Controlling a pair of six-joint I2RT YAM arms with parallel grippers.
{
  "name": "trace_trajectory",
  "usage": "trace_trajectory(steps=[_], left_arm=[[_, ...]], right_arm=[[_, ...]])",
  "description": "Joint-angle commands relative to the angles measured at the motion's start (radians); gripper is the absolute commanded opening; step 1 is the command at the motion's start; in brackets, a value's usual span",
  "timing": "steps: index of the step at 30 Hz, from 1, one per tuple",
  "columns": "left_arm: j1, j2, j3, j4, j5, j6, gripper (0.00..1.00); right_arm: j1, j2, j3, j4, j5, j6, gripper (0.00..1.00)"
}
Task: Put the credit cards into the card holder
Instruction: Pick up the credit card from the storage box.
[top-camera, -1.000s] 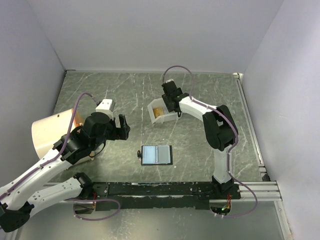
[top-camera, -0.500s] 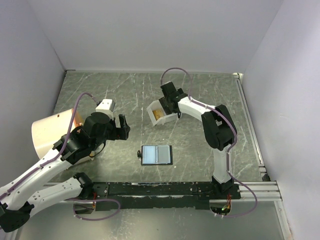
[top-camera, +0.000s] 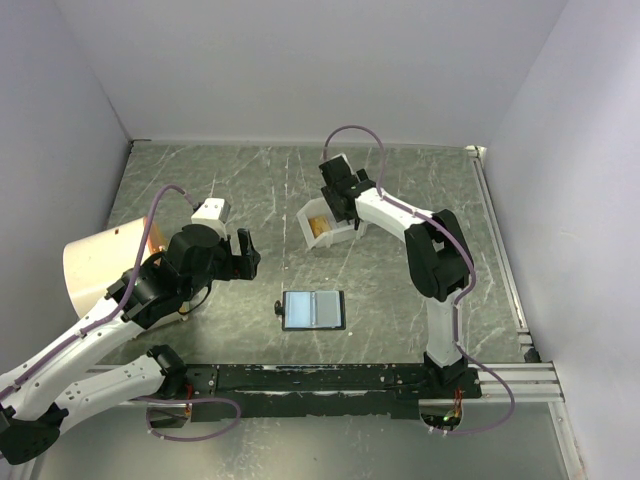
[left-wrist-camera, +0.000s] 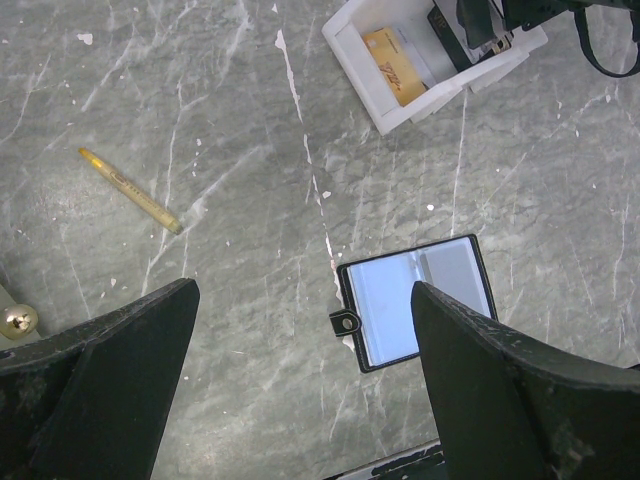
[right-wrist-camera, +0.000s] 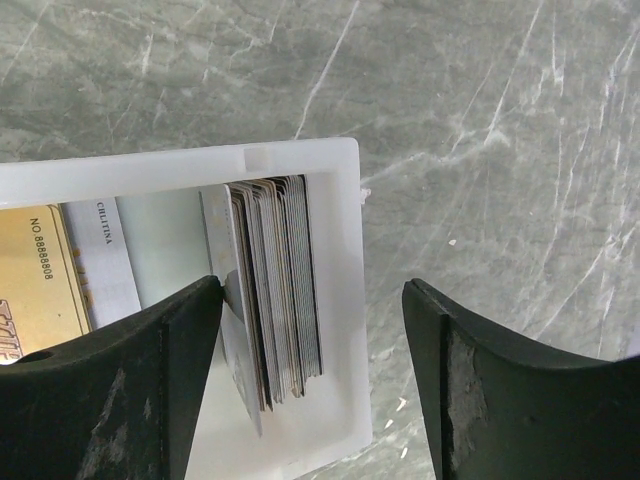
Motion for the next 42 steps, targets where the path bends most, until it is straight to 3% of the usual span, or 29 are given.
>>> trace_trajectory(steps=[1, 5, 9, 17, 32, 42], left_arm=[[0.004, -0.005, 0.002, 0.009, 0.009, 0.012, 0.99], [0.004, -0.001, 0.003, 0.01, 0.012, 0.013, 0.99], [0.003, -0.001, 0.001, 0.01, 0.012, 0.012, 0.99], [0.003, -0.001, 0.002, 0.007, 0.014, 0.011, 0.99], [0.003, -0.008, -0.001, 0.007, 0.012, 0.01, 0.99], [0.003, -0.009, 0.0, 0.004, 0.01, 0.01, 0.99]], right_arm=[[0.014, -0.012, 0.022, -0.009, 0.052, 0.002, 0.72], [0.035, -0.008, 0.014, -0.001, 0.079, -0.001, 0.7], [0.053, -0.012, 0.002, 0.018, 0.096, -0.014, 0.57], [0.069, 0.003, 0.01, 0.012, 0.086, -0.019, 0.44], [0.098, 0.066, 0.03, 0.007, 0.113, -0.031, 0.41], [0.096, 0.086, 0.052, 0.004, 0.167, -0.029, 0.22]])
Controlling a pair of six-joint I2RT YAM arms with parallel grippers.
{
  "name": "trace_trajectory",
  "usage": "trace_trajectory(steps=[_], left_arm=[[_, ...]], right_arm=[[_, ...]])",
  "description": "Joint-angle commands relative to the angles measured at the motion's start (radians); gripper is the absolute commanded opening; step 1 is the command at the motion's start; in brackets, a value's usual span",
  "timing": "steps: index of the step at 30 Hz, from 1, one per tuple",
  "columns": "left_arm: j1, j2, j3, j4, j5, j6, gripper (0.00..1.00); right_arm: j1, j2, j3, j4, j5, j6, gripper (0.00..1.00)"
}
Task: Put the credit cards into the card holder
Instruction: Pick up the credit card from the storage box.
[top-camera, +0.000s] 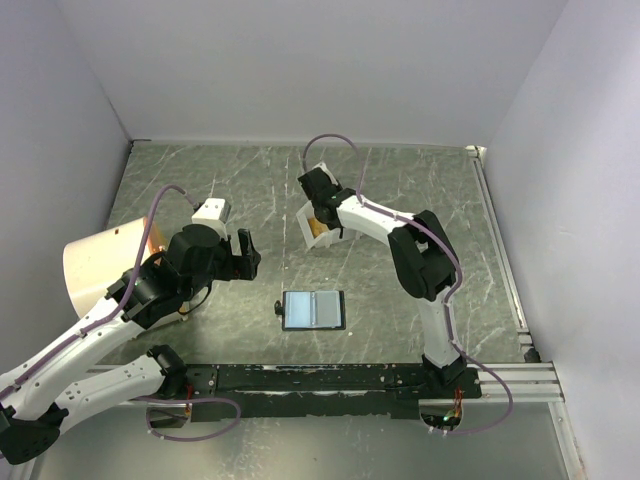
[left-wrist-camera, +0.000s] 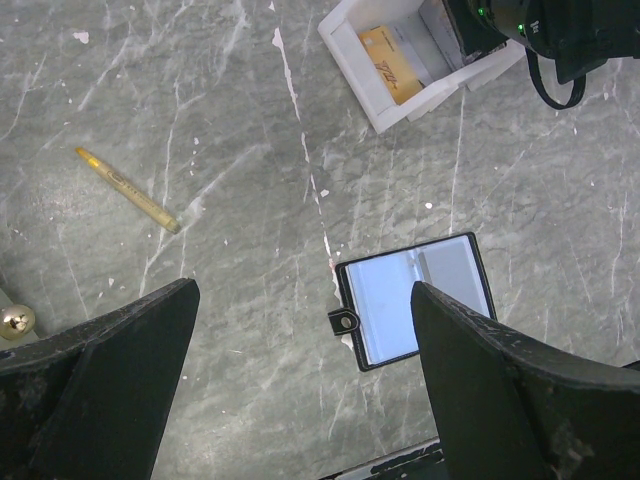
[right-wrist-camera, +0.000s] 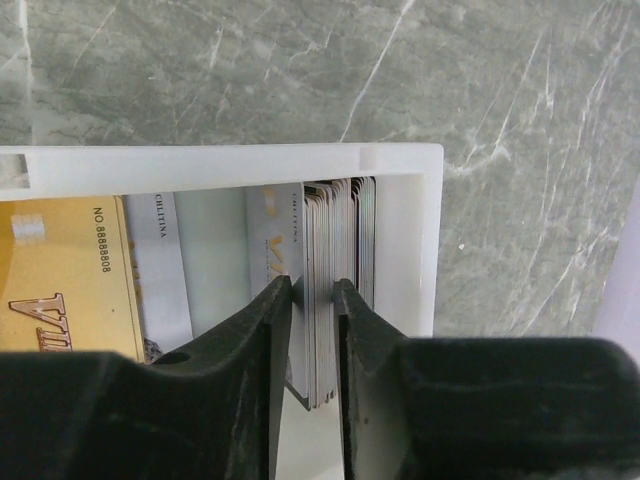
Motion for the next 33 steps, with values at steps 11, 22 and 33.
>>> trace_trajectory(steps=[11, 22, 33], left_arm=[[0.003, -0.007, 0.0, 0.006, 0.003, 0.01, 0.99], [0.004, -0.004, 0.001, 0.008, 0.003, 0.011, 0.99], [0.003, -0.005, 0.0, 0.008, 0.004, 0.01, 0.99]], right_arm=[[-0.005, -0.008, 0.024, 0.012, 0.086, 0.006, 0.12], [-0.01, -0.026, 0.025, 0.018, 0.077, 0.009, 0.09], [-0.01, -0.04, 0.023, 0.022, 0.069, 0.01, 0.11]])
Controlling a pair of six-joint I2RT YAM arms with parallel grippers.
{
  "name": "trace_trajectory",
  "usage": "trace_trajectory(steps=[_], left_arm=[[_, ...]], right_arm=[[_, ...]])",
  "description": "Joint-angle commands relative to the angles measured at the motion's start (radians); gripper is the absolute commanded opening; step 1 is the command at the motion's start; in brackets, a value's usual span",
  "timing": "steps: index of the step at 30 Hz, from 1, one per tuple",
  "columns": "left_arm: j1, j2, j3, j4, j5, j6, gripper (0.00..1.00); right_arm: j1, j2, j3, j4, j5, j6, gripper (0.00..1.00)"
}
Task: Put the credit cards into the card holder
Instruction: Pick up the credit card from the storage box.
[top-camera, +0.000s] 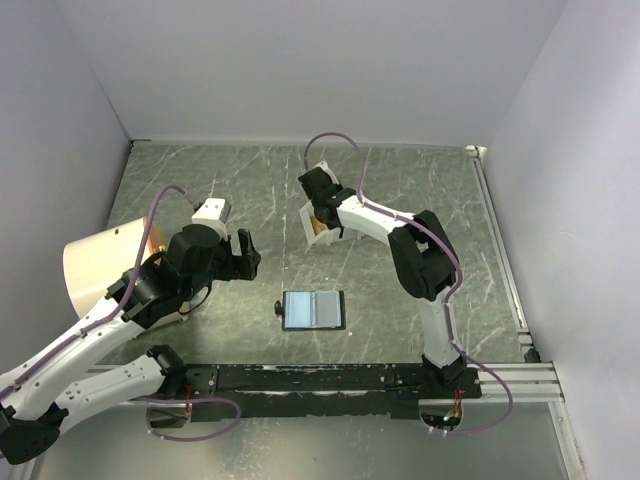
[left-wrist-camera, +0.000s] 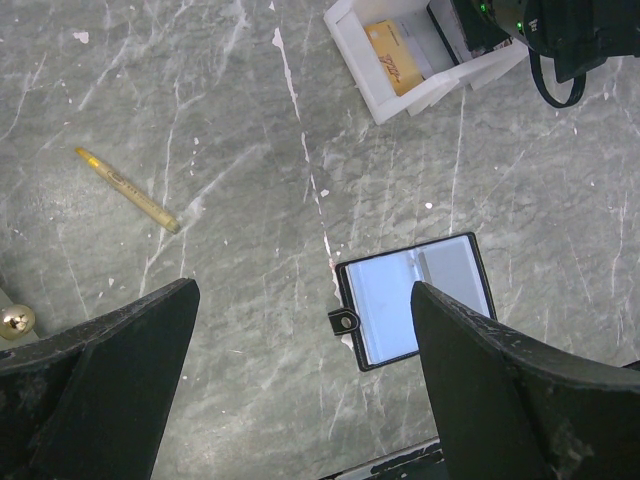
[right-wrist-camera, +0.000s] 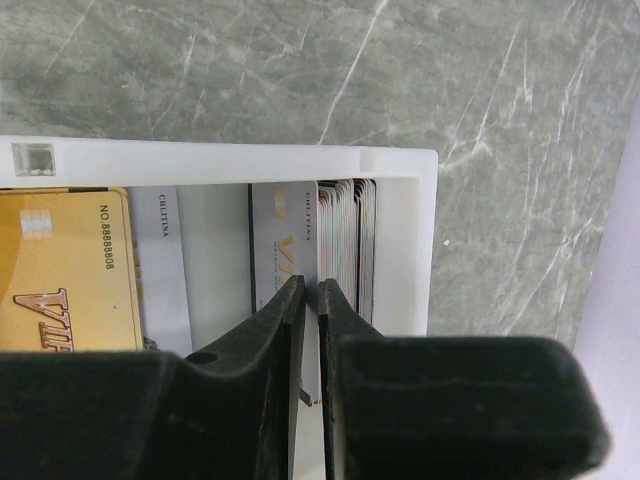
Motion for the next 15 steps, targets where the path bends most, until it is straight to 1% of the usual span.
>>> trace_trajectory(steps=[1, 6, 15], left_arm=[[0.003, -0.005, 0.0, 0.008, 0.004, 0.01, 0.99], [0.004, -0.004, 0.0, 0.008, 0.004, 0.011, 0.99], [0.003, -0.005, -0.001, 0.008, 0.005, 0.011, 0.99]], right_arm=[[-0.01, -0.042, 0.021, 0.016, 0.023, 0.008, 0.11], [-0.01, -0.06, 0.022, 0.02, 0.009, 0.006, 0.07], [-0.009, -0.074, 0.02, 0.017, -0.024, 0.024, 0.06]])
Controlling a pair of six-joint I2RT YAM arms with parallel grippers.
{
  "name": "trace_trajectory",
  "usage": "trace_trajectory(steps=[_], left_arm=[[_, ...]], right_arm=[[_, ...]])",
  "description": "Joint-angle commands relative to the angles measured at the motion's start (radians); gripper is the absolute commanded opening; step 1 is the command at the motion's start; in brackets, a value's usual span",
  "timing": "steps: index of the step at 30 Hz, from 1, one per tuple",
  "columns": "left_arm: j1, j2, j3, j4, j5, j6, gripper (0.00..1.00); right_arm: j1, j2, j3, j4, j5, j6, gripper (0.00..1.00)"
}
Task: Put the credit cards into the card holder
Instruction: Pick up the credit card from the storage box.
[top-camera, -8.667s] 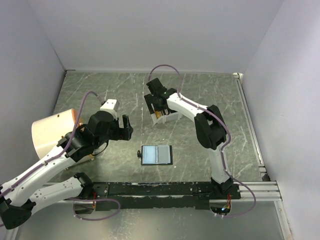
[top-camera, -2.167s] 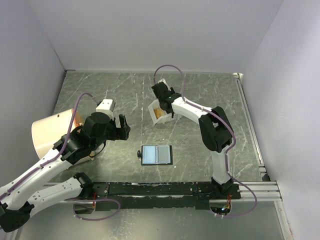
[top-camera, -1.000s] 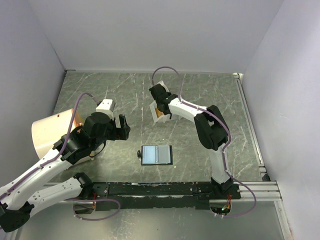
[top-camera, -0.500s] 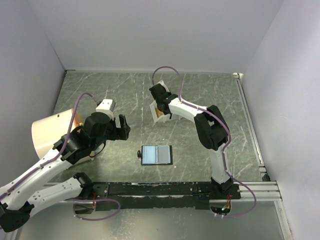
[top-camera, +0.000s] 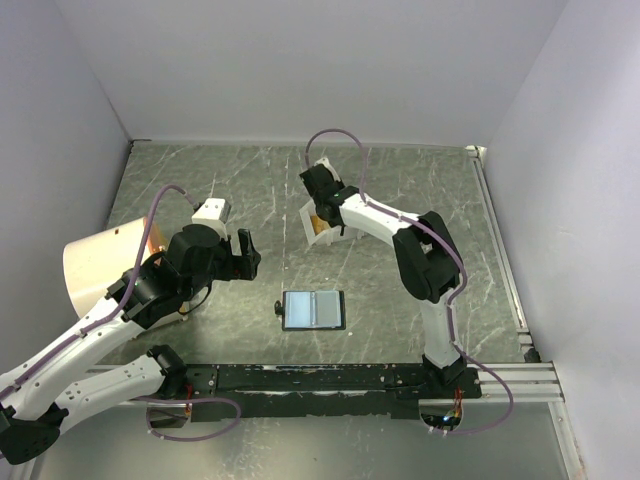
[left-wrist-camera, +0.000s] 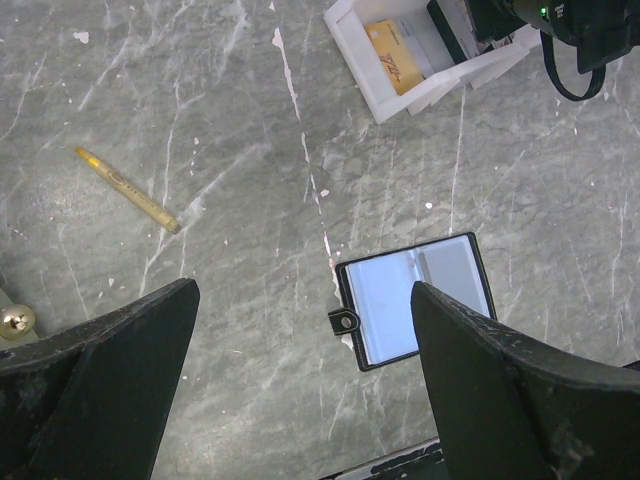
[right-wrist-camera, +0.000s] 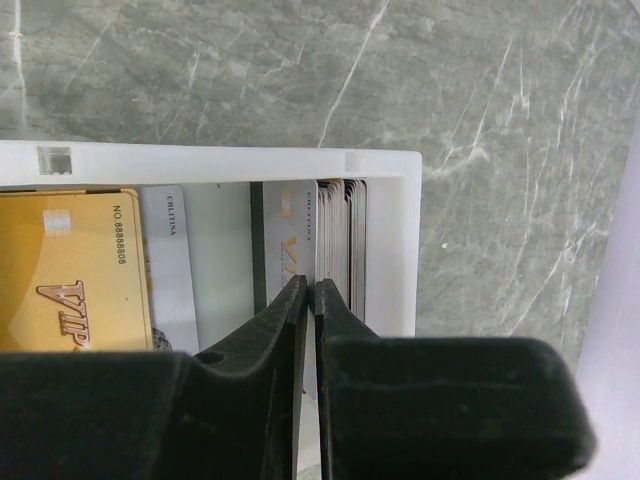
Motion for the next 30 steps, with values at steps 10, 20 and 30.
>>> trace_trajectory(steps=[10, 20, 30], left_arm=[[0.004, 0.009, -0.003, 0.012, 0.013, 0.012, 0.98], [0.003, 0.068, -0.017, 0.035, 0.116, -0.007, 0.77], [0.003, 0.196, -0.059, 0.155, 0.334, -0.062, 0.07]], right_arm=[[-0.007, -0.115, 0.018, 0.006, -0.084, 0.055, 0.0], [-0.005, -0.229, 0.011, -0.088, -0.143, 0.166, 0.0], [0.015, -0.515, -0.206, -0.071, -0.415, 0.337, 0.0]])
